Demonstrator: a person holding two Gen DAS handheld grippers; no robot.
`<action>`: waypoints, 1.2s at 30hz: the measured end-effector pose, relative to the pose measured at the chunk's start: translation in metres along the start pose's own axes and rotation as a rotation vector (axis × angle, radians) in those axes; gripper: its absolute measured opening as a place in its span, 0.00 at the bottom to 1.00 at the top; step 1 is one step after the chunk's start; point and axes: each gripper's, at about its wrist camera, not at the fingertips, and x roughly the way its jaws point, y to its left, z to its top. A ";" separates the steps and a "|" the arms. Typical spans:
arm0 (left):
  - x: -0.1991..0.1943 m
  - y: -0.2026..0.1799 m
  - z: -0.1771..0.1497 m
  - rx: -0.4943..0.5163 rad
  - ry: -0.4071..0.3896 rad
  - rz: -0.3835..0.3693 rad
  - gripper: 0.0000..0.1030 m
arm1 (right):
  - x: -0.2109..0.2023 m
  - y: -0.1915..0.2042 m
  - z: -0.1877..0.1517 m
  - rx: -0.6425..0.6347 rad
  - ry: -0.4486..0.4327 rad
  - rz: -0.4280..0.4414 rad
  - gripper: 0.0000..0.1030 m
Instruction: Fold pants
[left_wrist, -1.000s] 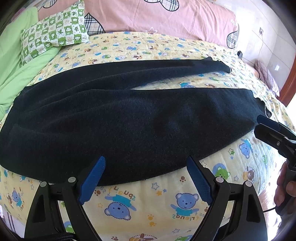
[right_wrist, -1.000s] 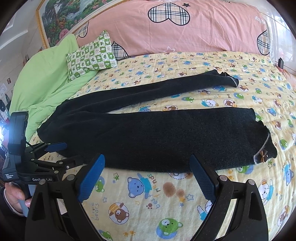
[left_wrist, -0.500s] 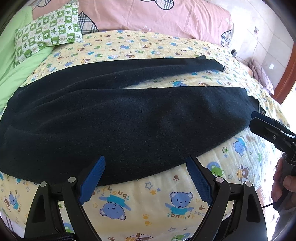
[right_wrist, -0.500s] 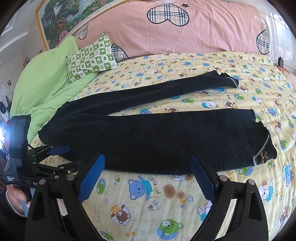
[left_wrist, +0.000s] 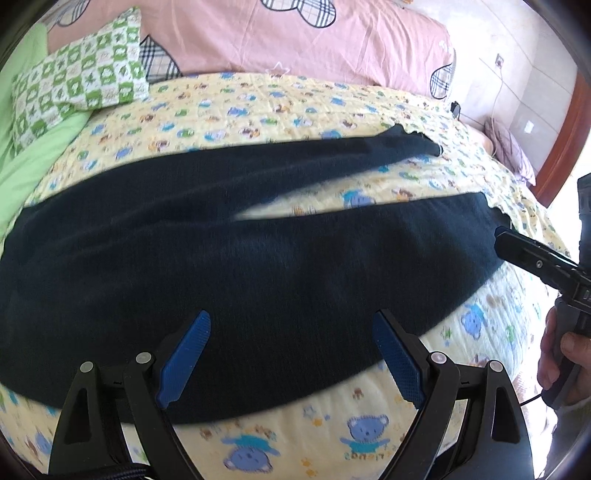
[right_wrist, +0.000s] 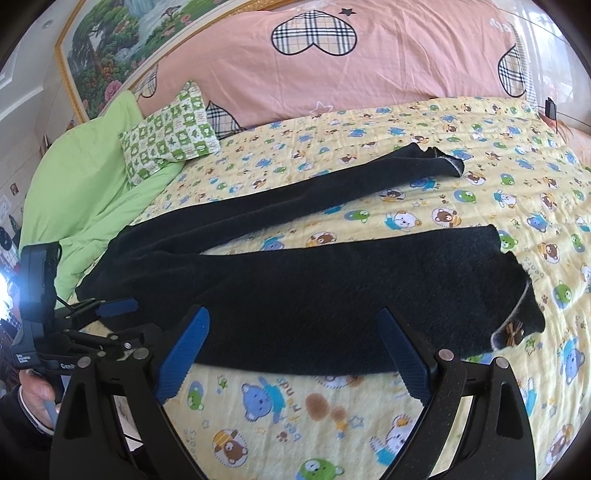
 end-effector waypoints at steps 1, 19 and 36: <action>0.000 0.001 0.007 0.014 -0.005 0.001 0.87 | 0.002 -0.002 0.002 0.002 0.002 -0.001 0.90; 0.055 0.009 0.129 0.227 0.026 -0.063 0.87 | 0.046 -0.073 0.086 0.229 0.040 -0.015 0.90; 0.156 0.010 0.204 0.496 0.247 -0.317 0.85 | 0.099 -0.162 0.132 0.534 0.098 -0.018 0.84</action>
